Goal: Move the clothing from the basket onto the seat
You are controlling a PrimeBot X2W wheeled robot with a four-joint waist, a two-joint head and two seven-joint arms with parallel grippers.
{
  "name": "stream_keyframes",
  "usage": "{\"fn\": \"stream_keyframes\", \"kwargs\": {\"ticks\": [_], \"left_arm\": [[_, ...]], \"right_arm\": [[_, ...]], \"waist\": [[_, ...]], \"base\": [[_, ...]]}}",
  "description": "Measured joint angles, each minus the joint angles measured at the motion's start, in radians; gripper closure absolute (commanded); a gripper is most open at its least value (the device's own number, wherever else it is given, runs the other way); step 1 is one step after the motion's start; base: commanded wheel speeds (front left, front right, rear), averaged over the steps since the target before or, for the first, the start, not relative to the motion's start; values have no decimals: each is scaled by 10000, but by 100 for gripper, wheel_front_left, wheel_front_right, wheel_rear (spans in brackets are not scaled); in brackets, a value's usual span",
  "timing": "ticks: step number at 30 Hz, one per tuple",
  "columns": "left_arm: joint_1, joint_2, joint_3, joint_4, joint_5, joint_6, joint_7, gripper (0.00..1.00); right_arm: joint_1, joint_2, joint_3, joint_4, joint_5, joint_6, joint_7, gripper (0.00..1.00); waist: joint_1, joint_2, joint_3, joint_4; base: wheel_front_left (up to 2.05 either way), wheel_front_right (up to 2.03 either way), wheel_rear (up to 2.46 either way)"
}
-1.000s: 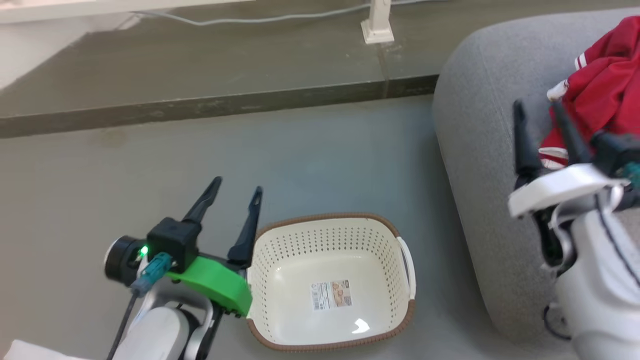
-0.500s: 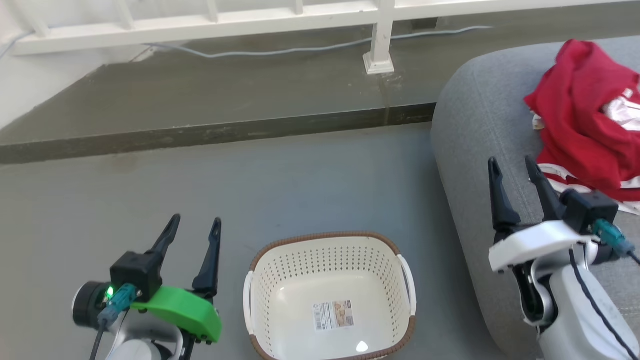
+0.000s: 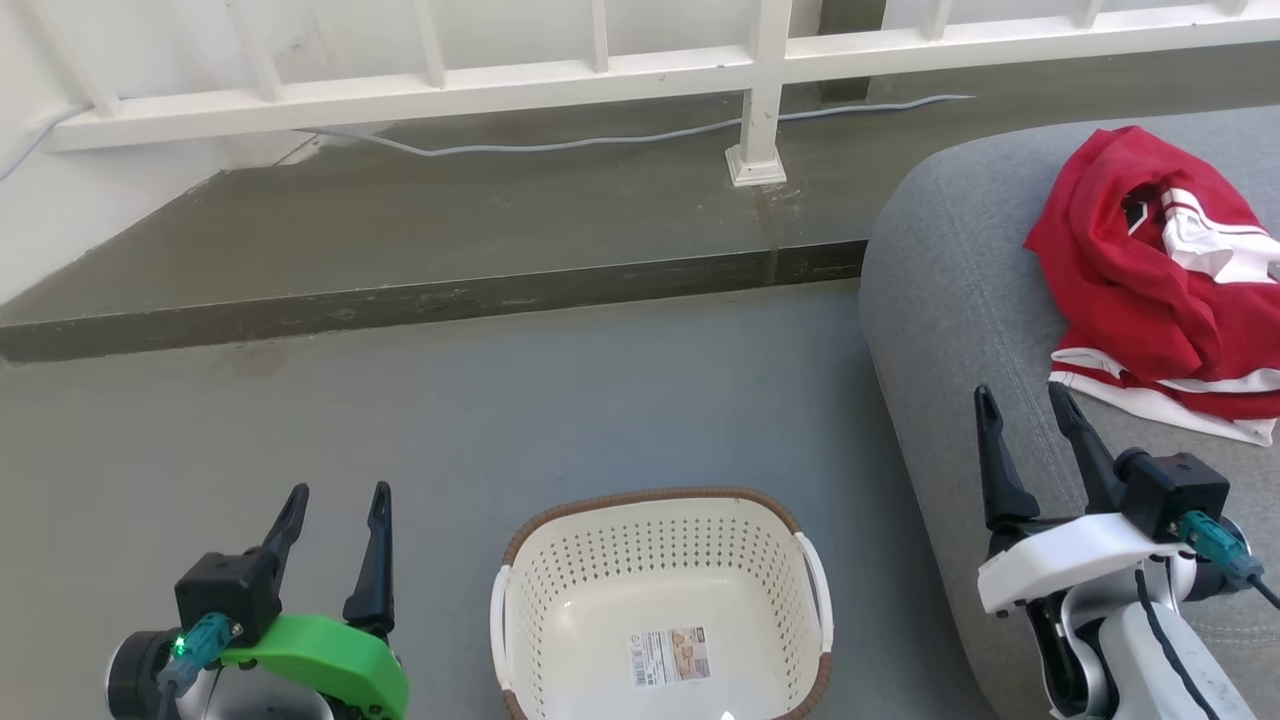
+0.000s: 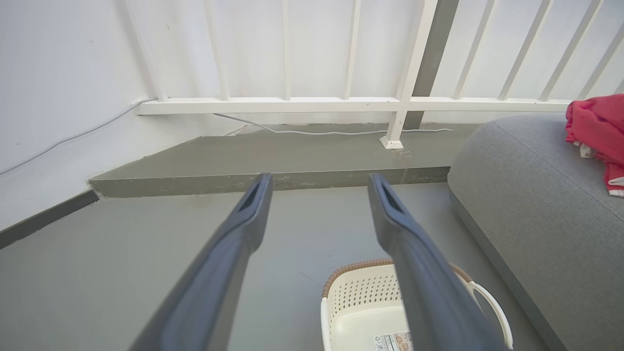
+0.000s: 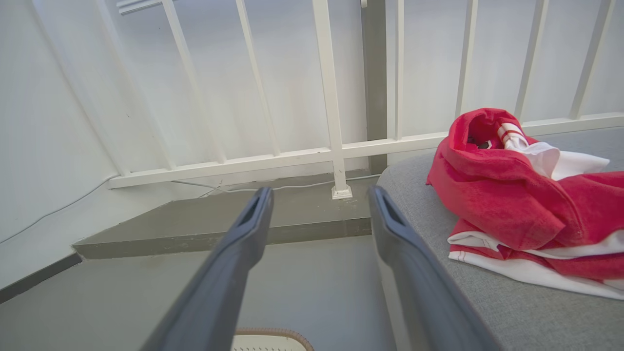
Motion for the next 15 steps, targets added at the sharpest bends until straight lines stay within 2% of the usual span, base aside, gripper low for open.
{"fn": "stream_keyframes", "kwargs": {"ticks": [15], "left_arm": [[323,-286,324,-339,245,0,247,0]], "right_arm": [[540,-13,128,-815,-84,-102,320,0]], "waist": [[0,0,15,18]], "base": [[0,0,0]]}}
